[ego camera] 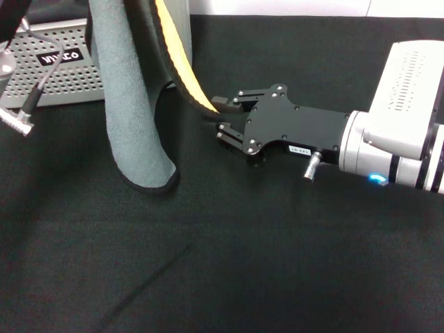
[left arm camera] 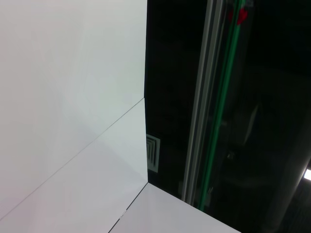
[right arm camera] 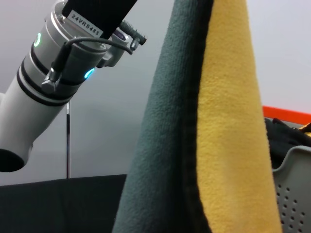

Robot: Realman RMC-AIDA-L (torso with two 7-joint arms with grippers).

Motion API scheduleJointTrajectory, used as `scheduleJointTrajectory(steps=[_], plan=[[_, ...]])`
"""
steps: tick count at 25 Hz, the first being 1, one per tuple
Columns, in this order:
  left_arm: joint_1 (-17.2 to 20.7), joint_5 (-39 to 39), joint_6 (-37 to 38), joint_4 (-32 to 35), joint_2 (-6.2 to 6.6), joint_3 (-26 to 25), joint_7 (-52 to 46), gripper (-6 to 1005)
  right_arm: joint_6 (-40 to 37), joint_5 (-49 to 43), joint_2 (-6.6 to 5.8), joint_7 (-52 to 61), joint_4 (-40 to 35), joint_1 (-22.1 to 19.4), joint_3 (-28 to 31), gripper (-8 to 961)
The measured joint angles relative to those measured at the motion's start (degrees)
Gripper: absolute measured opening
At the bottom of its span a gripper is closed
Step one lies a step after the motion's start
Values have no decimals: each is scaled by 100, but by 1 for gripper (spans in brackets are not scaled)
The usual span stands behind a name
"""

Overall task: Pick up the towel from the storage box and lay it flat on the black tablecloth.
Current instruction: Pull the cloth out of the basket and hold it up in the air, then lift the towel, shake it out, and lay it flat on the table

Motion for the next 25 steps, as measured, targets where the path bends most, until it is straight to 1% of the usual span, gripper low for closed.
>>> scheduleJointTrajectory(steps=[10,13,18,20,22,24,25], plan=[[3,-3,16,0,0,0,-2,13,-4,-26,-10,-2,-82,-46,96,249],[13,-20,15,0,0,0,3,13,-3,-47,-12,-7,-102,-48,100,95],[115,-25,7,0,17,0,19,14,0,-187,-33,47,-224,-56,118,2],[188,-16,2,1,28,0,19,14,7,-459,-41,309,-396,-72,204,2],[318,22,-1,18,68,1,21,14,60,-903,-45,742,-625,-104,347,3],[433,79,-2,32,124,0,21,14,178,-1398,-49,1189,-937,-198,517,3],[524,134,-3,39,176,2,22,14,306,-1694,-51,1442,-1192,-310,646,4]])
